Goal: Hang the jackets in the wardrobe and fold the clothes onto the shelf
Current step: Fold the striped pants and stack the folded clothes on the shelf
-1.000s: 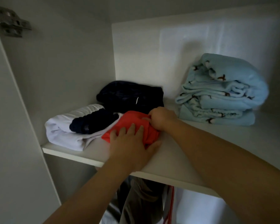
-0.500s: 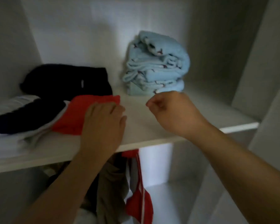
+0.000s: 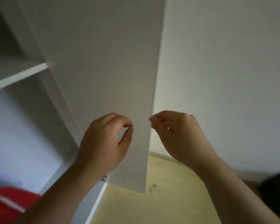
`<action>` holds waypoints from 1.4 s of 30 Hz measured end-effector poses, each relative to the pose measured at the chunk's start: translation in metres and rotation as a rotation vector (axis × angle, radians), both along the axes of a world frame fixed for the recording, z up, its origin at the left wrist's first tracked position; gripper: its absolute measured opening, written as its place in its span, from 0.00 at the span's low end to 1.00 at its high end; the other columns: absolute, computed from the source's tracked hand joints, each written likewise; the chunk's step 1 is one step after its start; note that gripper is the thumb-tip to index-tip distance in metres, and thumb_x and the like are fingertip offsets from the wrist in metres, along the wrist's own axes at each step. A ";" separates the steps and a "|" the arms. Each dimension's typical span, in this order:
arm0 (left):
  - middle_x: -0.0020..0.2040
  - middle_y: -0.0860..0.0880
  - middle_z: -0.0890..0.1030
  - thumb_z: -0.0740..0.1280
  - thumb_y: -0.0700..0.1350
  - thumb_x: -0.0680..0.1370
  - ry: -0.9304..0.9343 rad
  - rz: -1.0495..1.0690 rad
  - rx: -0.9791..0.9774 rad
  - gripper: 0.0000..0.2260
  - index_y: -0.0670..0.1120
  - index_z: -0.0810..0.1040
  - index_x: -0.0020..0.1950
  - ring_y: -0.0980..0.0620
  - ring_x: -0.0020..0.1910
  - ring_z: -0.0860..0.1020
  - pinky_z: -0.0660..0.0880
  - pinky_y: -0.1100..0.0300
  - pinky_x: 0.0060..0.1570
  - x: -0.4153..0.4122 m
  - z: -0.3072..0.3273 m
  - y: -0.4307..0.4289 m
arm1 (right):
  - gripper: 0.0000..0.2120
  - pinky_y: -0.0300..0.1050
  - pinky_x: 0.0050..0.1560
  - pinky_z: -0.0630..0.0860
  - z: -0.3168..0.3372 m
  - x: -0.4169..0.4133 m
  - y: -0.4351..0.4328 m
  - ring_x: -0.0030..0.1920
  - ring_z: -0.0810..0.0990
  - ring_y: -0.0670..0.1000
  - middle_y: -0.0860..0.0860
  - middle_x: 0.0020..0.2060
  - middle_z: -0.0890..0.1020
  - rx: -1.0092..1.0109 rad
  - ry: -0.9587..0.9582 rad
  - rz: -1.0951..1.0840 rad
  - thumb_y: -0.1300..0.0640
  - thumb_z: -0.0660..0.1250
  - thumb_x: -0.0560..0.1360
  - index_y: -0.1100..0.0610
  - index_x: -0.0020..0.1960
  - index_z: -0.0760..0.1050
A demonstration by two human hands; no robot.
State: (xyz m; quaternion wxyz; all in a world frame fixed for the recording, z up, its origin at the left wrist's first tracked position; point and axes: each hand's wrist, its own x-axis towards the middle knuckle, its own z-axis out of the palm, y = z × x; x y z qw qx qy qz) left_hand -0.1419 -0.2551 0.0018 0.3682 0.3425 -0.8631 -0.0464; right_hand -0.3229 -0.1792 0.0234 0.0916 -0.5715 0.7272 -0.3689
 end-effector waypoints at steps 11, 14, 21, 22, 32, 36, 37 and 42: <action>0.39 0.58 0.77 0.70 0.47 0.77 -0.229 -0.648 0.144 0.03 0.54 0.79 0.43 0.60 0.35 0.75 0.75 0.58 0.35 -0.388 -0.052 0.191 | 0.15 0.50 0.33 0.77 -0.070 -0.290 0.326 0.29 0.77 0.47 0.48 0.30 0.80 0.177 -0.094 -0.786 0.45 0.60 0.80 0.54 0.43 0.78; 0.38 0.58 0.76 0.71 0.48 0.76 -0.350 -0.807 0.176 0.04 0.54 0.78 0.43 0.57 0.35 0.76 0.74 0.59 0.34 -0.475 -0.073 0.248 | 0.17 0.53 0.37 0.78 -0.084 -0.350 0.390 0.33 0.78 0.50 0.51 0.34 0.82 0.239 -0.172 -0.935 0.46 0.60 0.81 0.57 0.46 0.80; 0.41 0.59 0.77 0.68 0.52 0.78 -0.507 -1.091 0.198 0.02 0.55 0.78 0.48 0.58 0.38 0.76 0.73 0.63 0.37 -0.674 -0.121 0.321 | 0.16 0.46 0.38 0.77 -0.124 -0.490 0.459 0.34 0.78 0.45 0.48 0.34 0.82 0.267 -0.278 -1.153 0.47 0.60 0.81 0.54 0.44 0.80; 0.42 0.59 0.78 0.68 0.52 0.78 -0.520 -1.125 0.203 0.02 0.55 0.79 0.49 0.58 0.39 0.77 0.75 0.61 0.38 -0.703 -0.129 0.326 | 0.16 0.47 0.39 0.78 -0.132 -0.513 0.462 0.34 0.78 0.45 0.48 0.34 0.82 0.266 -0.290 -1.176 0.47 0.60 0.81 0.54 0.45 0.81; 0.43 0.59 0.78 0.68 0.52 0.78 -0.706 -1.433 0.236 0.02 0.57 0.77 0.49 0.58 0.41 0.77 0.77 0.58 0.43 -0.963 -0.167 0.347 | 0.14 0.50 0.46 0.79 -0.193 -0.713 0.477 0.41 0.80 0.48 0.47 0.39 0.84 0.307 -0.452 -1.426 0.48 0.61 0.81 0.54 0.45 0.80; 0.46 0.59 0.78 0.67 0.51 0.78 -0.798 -1.471 0.201 0.04 0.55 0.77 0.52 0.57 0.44 0.77 0.78 0.54 0.45 -1.044 -0.182 0.359 | 0.15 0.51 0.48 0.79 -0.221 -0.779 0.490 0.43 0.80 0.51 0.50 0.40 0.84 0.362 -0.564 -1.470 0.48 0.61 0.81 0.55 0.46 0.80; 0.46 0.58 0.78 0.67 0.51 0.78 -0.818 -1.468 0.198 0.04 0.55 0.77 0.53 0.57 0.44 0.77 0.78 0.54 0.46 -1.063 -0.188 0.363 | 0.15 0.52 0.48 0.79 -0.230 -0.796 0.492 0.44 0.80 0.52 0.52 0.40 0.84 0.375 -0.598 -1.471 0.48 0.60 0.81 0.56 0.46 0.80; 0.50 0.57 0.77 0.66 0.50 0.80 -0.935 -1.403 0.258 0.08 0.53 0.77 0.58 0.55 0.48 0.77 0.74 0.59 0.47 -1.163 -0.235 0.390 | 0.13 0.46 0.39 0.77 -0.291 -0.905 0.509 0.43 0.83 0.52 0.54 0.40 0.85 0.251 -0.901 -1.489 0.51 0.62 0.81 0.58 0.48 0.81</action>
